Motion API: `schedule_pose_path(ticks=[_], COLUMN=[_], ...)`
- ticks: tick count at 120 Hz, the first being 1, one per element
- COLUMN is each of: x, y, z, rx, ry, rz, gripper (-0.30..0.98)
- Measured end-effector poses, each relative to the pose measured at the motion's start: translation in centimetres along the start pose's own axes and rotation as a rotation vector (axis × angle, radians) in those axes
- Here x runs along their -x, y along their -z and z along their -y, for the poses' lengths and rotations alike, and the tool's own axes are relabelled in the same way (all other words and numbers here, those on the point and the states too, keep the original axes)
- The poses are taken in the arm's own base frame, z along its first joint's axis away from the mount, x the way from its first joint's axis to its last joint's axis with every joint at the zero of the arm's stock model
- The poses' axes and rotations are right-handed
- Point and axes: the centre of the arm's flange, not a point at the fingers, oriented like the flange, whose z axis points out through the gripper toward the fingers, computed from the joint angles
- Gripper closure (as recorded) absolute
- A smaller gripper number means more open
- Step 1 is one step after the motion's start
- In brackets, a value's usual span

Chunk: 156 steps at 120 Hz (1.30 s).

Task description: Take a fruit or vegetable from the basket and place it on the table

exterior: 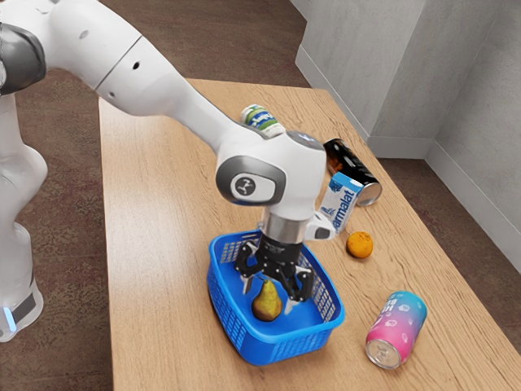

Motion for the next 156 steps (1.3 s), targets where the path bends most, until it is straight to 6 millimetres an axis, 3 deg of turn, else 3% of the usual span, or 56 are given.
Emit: schedule_pose_path(ticks=[29,66,86,106,125,139,146,156], x=[-0.9,0.9,1.6,1.5,3.1,4.0,2.7,-1.5], y=[-0.1,-0.6,-0.7,-0.2,3.3,8.5,12.2,17.5], z=[0.4,-0.4,-0.7,-0.8,-1.7,-3.6,-3.8,-2.2], rx=[0.003,0.005,0.004,0.010,0.036,0.058,0.066,0.049], ry=[0.022,-0.007,-0.019,-0.018,-0.093,-0.172,-0.180,-0.145], rz=[0.008,0.022,0.024,0.015,-0.071,-0.178,-0.238,-0.316], gripper=[0.00,0.00,0.32,0.37,0.40,0.40,0.41,0.44])
